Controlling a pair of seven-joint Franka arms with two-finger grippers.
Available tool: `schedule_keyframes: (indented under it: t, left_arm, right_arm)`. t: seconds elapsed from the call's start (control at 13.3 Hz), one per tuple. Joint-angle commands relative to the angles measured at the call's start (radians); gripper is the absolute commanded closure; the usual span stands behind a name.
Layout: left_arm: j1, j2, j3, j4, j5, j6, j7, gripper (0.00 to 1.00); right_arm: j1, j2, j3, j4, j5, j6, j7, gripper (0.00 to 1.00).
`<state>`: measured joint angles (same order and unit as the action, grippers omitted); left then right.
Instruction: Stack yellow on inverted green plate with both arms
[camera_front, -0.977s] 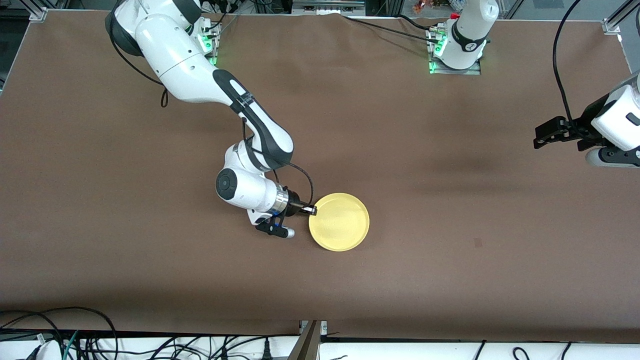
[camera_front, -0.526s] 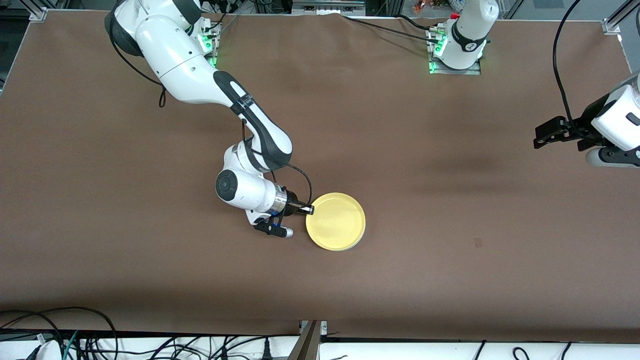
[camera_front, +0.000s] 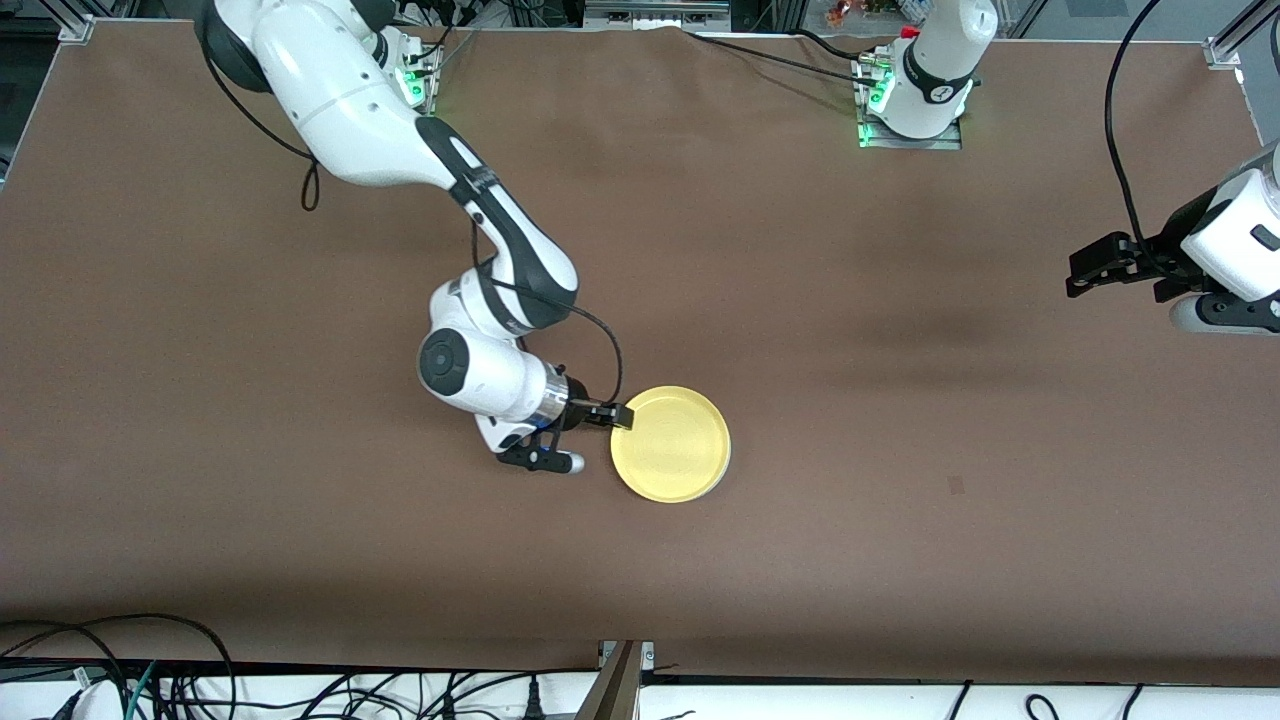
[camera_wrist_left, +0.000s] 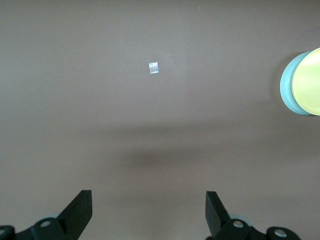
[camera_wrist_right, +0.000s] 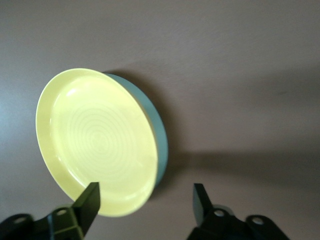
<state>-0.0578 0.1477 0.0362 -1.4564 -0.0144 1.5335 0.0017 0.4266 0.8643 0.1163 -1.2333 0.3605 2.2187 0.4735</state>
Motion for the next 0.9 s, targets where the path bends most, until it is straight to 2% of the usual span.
schedule_keyframes:
  t: [0.0,0.15,0.3,0.6,0.68,0.83]
  left_arm:
    - [0.004,0.004,-0.001,0.024,-0.022,-0.013,0.009,0.0]
    - [0.004,0.004,-0.002,0.022,-0.022,-0.013,0.008,0.0]
    - [0.004,0.006,-0.001,0.022,-0.021,-0.013,0.008,0.0]
    - [0.004,0.007,0.001,0.022,-0.024,-0.01,-0.002,0.0]
    - [0.004,0.007,0.001,0.022,-0.025,-0.01,-0.02,0.0]
    - [0.003,0.007,0.001,0.022,-0.024,-0.01,-0.067,0.0]
  right_arm:
    - [0.003,-0.132,-0.085,-0.028,-0.096,-0.212,0.002,0.0]
    - [0.001,-0.191,-0.118,-0.029,-0.255,-0.342,0.001,0.0]
    - [-0.002,-0.257,-0.171,-0.029,-0.343,-0.446,0.0,0.0]
    - [-0.011,-0.424,-0.288,-0.026,-0.345,-0.672,-0.096,0.0]
    - [-0.014,-0.461,-0.299,-0.047,-0.339,-0.686,-0.13,0.0]
    - [-0.066,-0.569,-0.288,-0.171,-0.342,-0.66,-0.17,0.0]
